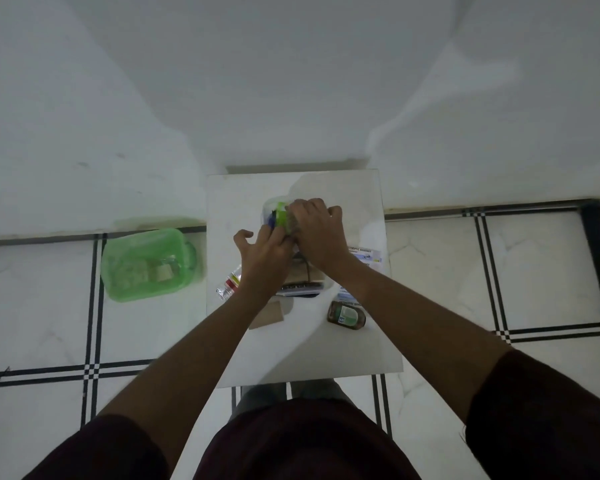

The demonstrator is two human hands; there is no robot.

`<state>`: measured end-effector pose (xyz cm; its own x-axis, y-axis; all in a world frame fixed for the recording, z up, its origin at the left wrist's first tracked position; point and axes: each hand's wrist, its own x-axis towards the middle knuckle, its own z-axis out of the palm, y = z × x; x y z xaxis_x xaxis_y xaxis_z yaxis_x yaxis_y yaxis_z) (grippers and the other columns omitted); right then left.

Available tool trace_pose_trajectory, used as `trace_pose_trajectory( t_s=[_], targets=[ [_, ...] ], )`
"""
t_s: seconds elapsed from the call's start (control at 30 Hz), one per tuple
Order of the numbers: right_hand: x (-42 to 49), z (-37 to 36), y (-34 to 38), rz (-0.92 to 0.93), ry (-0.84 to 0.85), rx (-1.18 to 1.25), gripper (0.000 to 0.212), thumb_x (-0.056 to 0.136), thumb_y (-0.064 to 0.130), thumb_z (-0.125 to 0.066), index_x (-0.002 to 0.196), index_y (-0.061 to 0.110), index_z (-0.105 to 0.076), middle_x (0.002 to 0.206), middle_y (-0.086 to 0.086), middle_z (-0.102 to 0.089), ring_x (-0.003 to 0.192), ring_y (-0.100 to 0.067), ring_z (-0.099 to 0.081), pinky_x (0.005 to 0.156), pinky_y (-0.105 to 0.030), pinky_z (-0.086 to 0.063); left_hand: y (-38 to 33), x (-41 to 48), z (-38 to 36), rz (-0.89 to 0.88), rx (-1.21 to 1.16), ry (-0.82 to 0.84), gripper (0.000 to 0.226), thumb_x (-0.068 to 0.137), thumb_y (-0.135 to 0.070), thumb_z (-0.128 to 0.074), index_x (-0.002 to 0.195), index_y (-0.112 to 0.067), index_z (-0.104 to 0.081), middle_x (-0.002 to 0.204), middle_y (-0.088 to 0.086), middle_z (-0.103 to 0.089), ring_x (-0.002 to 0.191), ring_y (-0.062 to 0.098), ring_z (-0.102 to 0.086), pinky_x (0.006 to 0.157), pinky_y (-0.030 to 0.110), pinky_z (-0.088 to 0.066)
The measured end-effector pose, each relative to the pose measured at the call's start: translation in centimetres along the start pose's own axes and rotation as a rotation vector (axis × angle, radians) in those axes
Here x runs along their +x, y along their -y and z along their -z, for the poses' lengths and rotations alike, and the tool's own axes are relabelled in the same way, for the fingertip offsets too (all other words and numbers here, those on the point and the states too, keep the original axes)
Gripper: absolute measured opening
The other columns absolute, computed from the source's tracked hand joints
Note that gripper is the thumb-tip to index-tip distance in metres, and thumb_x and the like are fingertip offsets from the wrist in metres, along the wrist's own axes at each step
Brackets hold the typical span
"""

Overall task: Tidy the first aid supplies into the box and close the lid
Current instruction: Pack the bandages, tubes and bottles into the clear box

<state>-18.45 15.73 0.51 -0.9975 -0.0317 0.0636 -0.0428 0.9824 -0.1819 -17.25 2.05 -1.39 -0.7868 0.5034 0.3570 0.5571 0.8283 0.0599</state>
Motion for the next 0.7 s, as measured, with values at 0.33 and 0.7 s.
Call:
trace_pose_trajectory(
  t_s=[0.33, 0.7],
  targets=[
    [-3.3, 1.2, -1.1, -0.108, 0.061, 0.144, 0.046, 0.077, 0.028, -0.06, 0.122, 0.02, -0.053, 0.135, -0.007, -0.052, 0.12, -0.031, -0.046, 0.089, -0.048, -0.036, -0.3, 0.6, -0.6, 0.187, -0.004, 0.188, 0.016, 0.071, -0.024, -0.068, 0.083, -0.019, -0.058, 0.093, -0.001, -0.062, 0.081, 0.021, -0.053, 0.075, 0.039, -0.035],
    [-10.8, 2.4, -4.0, -0.316, -0.02, 0.336, 0.043, 0.077, 0.027, -0.065, 0.119, 0.019, -0.057, 0.128, -0.005, -0.058, 0.119, -0.028, -0.049, 0.09, -0.047, -0.037, 0.4, -0.3, 1.4, 0.191, -0.131, 0.234, 0.036, 0.081, -0.047, -0.064, 0.099, -0.017, -0.061, 0.103, 0.003, -0.06, 0.094, 0.025, -0.054, 0.084, 0.046, -0.033]
  ],
)
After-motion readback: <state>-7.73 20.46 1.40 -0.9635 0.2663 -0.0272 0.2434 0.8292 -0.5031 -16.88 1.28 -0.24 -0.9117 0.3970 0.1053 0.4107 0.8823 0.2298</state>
